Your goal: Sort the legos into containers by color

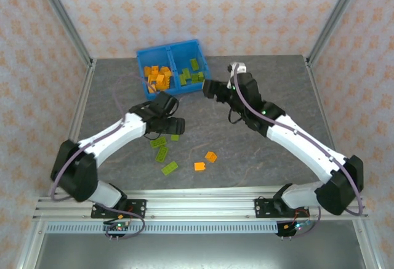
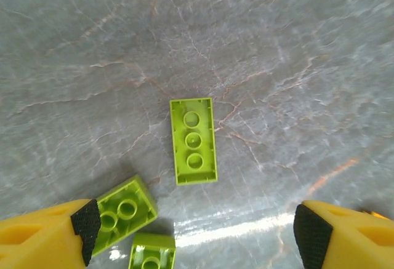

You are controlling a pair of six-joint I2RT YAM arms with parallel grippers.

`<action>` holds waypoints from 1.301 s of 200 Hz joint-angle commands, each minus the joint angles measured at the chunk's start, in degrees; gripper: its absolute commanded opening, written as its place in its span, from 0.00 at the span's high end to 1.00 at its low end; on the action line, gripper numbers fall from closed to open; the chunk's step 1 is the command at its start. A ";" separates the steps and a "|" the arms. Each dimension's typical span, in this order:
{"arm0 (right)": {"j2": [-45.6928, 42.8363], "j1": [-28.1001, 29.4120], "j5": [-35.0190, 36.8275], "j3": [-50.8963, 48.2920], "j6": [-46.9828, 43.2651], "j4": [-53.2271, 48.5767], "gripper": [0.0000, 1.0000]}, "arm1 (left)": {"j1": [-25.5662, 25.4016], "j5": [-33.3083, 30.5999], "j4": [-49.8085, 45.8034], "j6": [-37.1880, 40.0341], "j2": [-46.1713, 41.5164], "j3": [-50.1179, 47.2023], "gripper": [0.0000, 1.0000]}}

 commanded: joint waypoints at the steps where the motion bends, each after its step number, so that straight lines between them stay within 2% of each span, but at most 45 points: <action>1: -3.79 0.22 6.91 -5.30 0.81 -4.41 0.04 | -0.93 -4.39 -0.02 -1.83 5.81 4.50 0.19; 8: -5.02 0.24 7.74 -6.38 1.21 -5.03 0.00 | -1.09 -5.31 0.26 -2.64 7.93 5.16 0.21; 60: -8.18 0.19 9.61 -8.63 -0.41 -6.03 0.01 | -1.07 -6.48 3.28 -5.79 17.64 6.81 0.29; 105: -6.93 0.19 8.60 -7.46 -0.90 -5.42 0.01 | -1.10 -6.40 5.63 -7.46 19.30 3.23 0.45; 136: -4.89 0.24 8.01 -6.84 -0.62 -5.51 0.01 | -1.06 -5.48 7.39 -7.71 19.03 1.30 0.66; 166: -5.22 0.20 8.46 -6.29 -0.43 -6.37 0.01 | -1.07 -5.62 6.03 -9.04 15.24 2.64 0.72; 185: -5.52 0.20 8.65 -6.10 -0.26 -6.75 0.01 | -1.13 -5.65 4.83 -8.33 11.11 6.45 0.72; 205: -5.96 0.20 8.63 -6.10 -0.10 -6.44 0.01 | -1.10 -7.89 2.85 -3.71 10.12 14.51 0.72; 234: -6.05 0.19 8.62 -6.10 0.27 -6.30 0.01 | -1.03 -15.00 2.87 1.04 15.06 27.57 0.72; 260: -6.26 0.19 8.58 -6.27 0.90 -7.29 0.01 | 0.04 -20.16 8.78 5.17 22.27 36.97 0.73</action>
